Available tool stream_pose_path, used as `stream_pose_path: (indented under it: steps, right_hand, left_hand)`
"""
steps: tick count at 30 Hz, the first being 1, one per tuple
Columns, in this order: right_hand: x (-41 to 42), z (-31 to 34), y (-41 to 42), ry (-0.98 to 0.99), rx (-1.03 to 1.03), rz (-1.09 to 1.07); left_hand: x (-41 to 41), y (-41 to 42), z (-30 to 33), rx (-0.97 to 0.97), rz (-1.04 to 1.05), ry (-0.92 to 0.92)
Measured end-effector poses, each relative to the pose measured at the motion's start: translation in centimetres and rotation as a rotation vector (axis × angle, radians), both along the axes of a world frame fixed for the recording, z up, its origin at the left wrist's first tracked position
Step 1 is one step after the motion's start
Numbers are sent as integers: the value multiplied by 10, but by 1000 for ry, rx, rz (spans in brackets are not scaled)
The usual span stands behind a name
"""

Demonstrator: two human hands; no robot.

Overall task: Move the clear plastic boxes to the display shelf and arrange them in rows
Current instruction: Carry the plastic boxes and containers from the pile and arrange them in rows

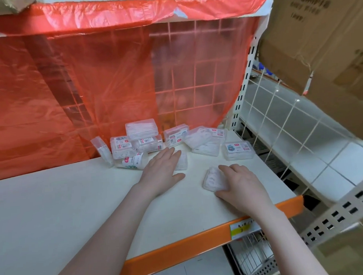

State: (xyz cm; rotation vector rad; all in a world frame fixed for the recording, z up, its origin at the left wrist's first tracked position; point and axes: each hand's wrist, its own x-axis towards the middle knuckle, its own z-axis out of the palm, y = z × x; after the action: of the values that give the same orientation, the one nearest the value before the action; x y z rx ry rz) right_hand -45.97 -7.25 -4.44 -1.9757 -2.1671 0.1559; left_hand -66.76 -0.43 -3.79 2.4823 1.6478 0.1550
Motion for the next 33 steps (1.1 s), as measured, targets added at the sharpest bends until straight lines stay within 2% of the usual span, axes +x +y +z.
stream_pose_path:
  steps: [3,9,18,24,33]
  right_hand:
    - [6,1,-7,32,-19,-57]
    - [21,-6,-22,111,-22,-152]
    - [22,-4,-7,113,-27,-122]
    - [12,-4,8,118,12,-34]
    - [-63,11,5,128,77,190]
  left_hand:
    - [5,9,-1,-20,-17,53]
    - [13,2,-3,65,65,13]
    - [13,-3,2,-84,154,-37]
    - [-4,-26,8,-60,246,-70]
    - [-95,-88,23,-20,406,-53]
